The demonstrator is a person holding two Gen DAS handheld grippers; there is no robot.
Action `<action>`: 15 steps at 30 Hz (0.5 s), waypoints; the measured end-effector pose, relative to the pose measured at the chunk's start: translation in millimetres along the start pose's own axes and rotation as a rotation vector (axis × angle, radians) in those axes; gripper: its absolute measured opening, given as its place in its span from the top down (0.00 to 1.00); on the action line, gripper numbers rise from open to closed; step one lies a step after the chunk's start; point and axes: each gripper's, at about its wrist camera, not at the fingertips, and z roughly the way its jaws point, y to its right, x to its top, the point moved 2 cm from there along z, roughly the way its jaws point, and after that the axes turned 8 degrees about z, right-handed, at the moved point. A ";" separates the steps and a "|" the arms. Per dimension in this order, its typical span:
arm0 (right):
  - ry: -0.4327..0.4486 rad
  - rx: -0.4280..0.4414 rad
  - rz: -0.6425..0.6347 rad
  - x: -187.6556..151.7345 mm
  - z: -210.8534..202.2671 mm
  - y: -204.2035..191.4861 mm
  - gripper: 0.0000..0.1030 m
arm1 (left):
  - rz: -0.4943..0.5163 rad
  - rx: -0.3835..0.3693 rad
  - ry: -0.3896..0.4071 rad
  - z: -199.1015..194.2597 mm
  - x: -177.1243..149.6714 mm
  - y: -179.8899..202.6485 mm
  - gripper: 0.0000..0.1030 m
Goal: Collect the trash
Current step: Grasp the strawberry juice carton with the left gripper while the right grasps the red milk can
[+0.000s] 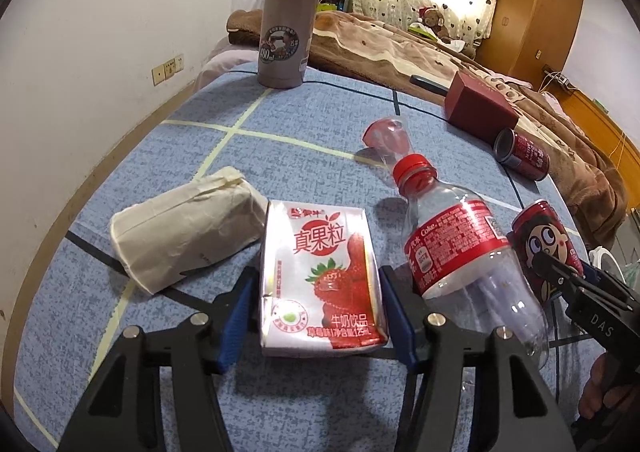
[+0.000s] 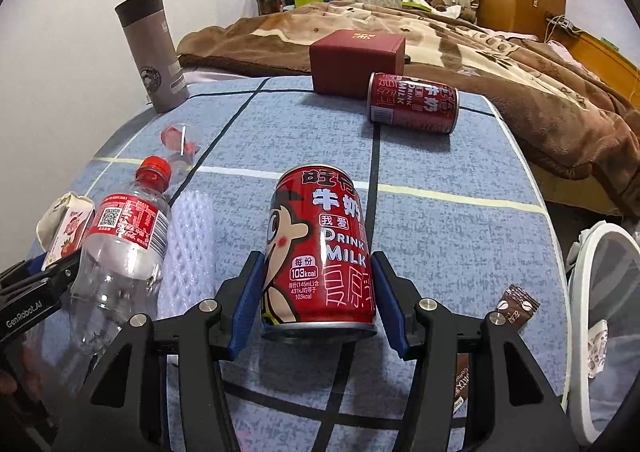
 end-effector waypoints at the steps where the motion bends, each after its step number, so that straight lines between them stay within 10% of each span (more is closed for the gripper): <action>1: 0.000 0.003 -0.001 -0.2 0.0 -0.2 0.47 | 0.000 0.000 0.003 -0.8 0.1 0.2 0.40; 15: 0.024 0.029 0.036 1.4 -8.3 8.0 0.47 | 0.019 0.005 0.036 -15.6 -1.8 7.7 0.40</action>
